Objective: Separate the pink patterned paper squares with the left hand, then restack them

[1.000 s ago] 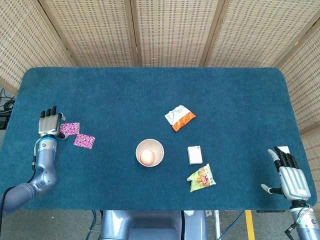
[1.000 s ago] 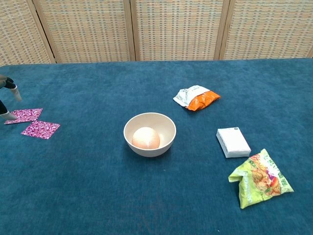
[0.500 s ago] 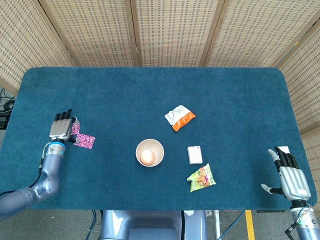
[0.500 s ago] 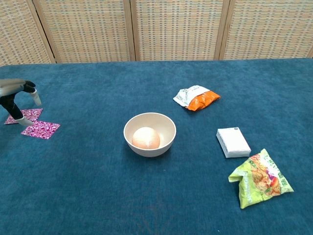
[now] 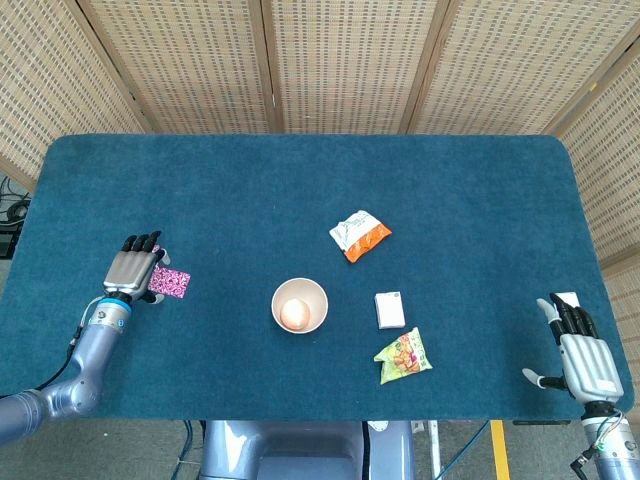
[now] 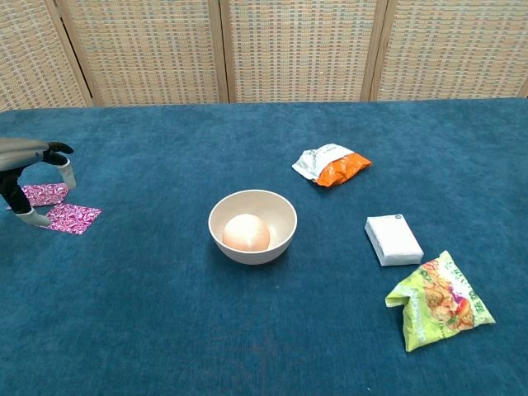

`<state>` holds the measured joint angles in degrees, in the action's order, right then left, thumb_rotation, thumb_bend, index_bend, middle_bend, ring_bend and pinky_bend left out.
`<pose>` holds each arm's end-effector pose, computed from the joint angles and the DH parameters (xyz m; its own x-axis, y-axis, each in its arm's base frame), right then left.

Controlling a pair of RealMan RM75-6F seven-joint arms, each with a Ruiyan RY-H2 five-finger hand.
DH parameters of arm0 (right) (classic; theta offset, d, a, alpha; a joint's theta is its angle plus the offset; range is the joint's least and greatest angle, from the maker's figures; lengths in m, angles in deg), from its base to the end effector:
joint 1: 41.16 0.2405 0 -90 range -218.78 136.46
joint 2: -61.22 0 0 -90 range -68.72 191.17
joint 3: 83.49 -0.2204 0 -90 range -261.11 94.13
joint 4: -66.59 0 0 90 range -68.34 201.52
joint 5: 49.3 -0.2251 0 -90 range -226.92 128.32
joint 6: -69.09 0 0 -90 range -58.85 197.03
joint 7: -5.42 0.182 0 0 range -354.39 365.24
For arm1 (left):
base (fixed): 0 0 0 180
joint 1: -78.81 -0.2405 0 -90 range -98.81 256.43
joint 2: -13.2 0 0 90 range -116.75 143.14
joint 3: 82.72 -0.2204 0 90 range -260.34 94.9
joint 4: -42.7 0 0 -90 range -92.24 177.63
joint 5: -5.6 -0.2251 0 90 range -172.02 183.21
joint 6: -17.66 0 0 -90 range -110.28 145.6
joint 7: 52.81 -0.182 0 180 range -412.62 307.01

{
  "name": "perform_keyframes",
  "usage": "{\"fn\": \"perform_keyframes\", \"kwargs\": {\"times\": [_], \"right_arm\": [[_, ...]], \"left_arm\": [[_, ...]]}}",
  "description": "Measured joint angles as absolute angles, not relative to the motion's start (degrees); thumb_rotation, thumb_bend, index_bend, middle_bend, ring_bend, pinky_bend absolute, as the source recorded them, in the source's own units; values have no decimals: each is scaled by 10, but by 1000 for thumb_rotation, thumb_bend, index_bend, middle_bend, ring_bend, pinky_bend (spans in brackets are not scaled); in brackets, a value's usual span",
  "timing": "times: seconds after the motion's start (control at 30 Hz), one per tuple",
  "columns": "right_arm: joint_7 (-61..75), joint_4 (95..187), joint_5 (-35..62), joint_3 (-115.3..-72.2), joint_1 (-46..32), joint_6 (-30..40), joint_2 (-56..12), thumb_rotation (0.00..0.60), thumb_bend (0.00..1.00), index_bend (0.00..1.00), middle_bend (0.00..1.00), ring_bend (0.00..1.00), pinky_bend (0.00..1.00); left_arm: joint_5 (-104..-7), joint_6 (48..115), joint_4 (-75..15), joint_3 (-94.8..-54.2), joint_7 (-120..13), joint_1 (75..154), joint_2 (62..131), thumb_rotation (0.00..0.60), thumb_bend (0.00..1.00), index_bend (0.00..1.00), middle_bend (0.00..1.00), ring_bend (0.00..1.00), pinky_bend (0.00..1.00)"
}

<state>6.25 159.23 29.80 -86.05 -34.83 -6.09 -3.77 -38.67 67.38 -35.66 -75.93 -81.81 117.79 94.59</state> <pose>-0.3081 -0.2201 0.1024 0.3350 -0.1693 0.9269 -0.9316 0.0877 0.3527 -0.2485 0.3729 -0.0002 0.5545 0.3975 0.7311 0.8095 -0.0538 -0.5847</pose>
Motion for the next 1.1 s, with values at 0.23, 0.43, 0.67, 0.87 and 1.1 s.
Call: {"fn": "perform_keyframes", "kwargs": {"times": [0.23,0.43,0.67,0.87,1.1], "right_arm": [[59,1592,297,-860,-348,-59,-39,600,105,0,0,0,0],[55,1593,294,-860,-347,-58,-40,600,105,0,0,0,0],[53,1591,292,-861,-347,-57,-41,600,105,0,0,0,0],[54,1592,292,-862,-347,-57,-41,600,105,0,0,0,0],[54,1592,293,-861,-347,-58,-40,600,105,0,0,0,0]], "left_arm": [[-398,669,-341,-769,-818,1180,943,600,177,321,0,0,0],[-416,662,-315,-772,-809,1183,949,600,177,321,0,0,0],[-429,638,-281,-782,-807,1194,968,600,177,322,0,0,0],[-436,638,-272,-788,-810,1195,980,600,177,321,0,0,0],[-436,640,-267,-787,-810,1196,986,600,177,322,0,0,0]]}}
